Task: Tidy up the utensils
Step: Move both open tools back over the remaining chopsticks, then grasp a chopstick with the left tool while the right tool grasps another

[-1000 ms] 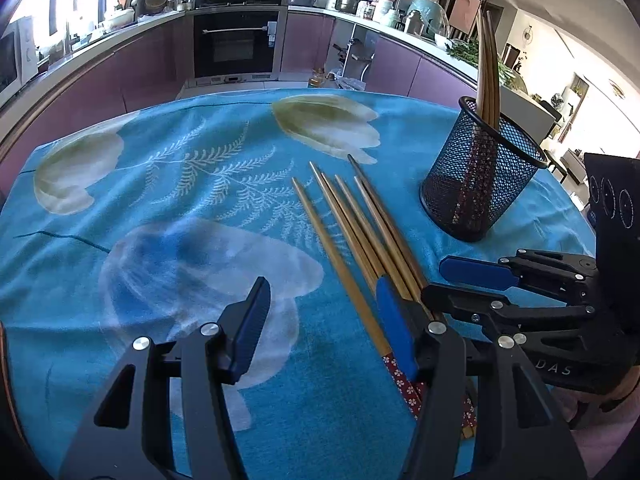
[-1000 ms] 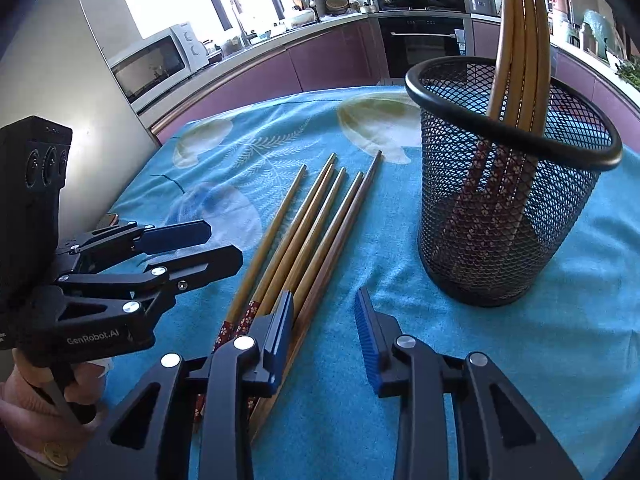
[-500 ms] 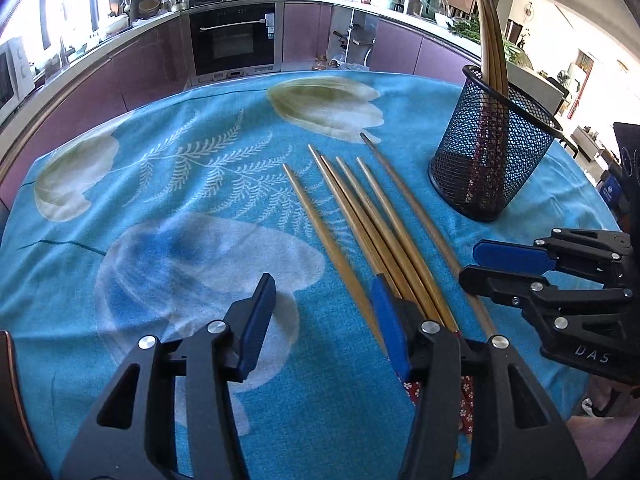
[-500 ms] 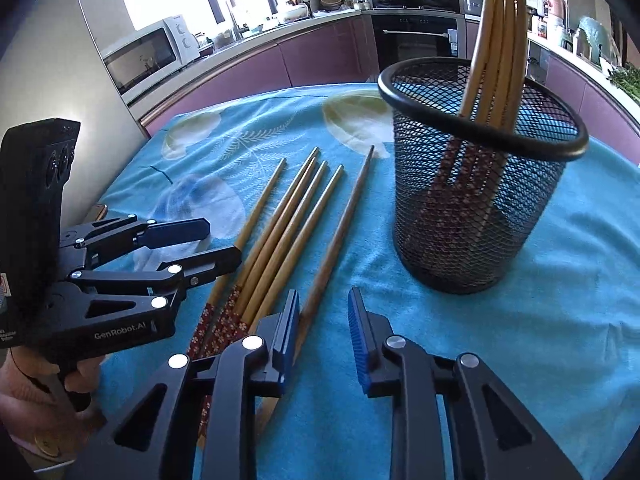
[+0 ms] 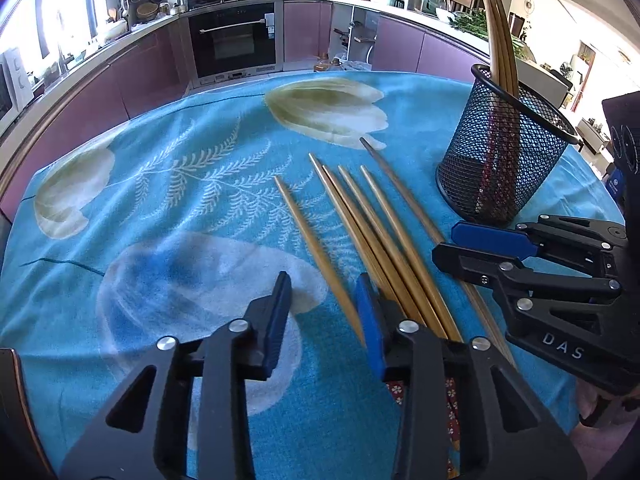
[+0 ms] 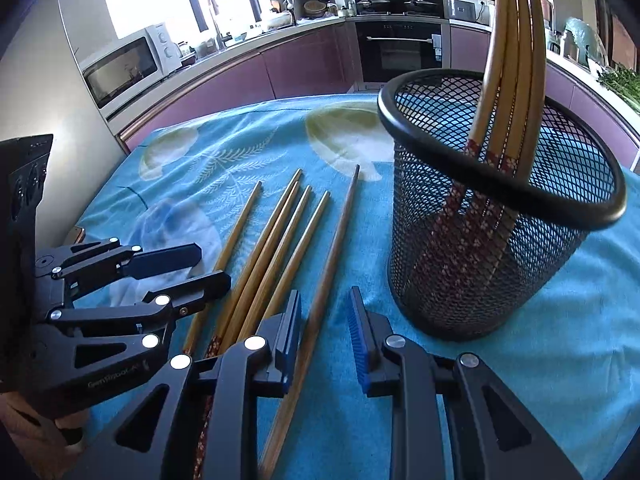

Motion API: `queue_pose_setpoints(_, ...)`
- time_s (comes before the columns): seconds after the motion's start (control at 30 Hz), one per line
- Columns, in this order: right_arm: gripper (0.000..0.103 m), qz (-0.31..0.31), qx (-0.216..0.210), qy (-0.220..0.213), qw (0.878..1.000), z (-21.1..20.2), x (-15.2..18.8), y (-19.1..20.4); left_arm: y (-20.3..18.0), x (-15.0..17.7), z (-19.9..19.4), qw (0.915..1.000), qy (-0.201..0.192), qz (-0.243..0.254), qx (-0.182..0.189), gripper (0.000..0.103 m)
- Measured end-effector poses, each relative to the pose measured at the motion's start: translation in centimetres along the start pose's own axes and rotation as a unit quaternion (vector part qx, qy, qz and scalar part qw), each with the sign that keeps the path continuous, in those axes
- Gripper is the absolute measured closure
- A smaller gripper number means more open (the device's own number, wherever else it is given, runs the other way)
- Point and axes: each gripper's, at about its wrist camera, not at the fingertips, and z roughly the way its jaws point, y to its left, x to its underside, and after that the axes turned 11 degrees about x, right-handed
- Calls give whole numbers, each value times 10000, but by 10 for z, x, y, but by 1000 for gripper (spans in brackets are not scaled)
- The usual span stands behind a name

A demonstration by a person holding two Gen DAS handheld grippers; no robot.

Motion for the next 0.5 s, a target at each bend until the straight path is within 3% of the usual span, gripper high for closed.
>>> queue_pose_setpoints(0.13,94,129,-160,33,9998,1,0,-3,2,0,0,9998,-28,-127,159,88)
queue_pose_setpoints(0.5,97,326,-440,-53,9985,-16,7,-12,4,8,-11,9983,-174,-382,394,95)
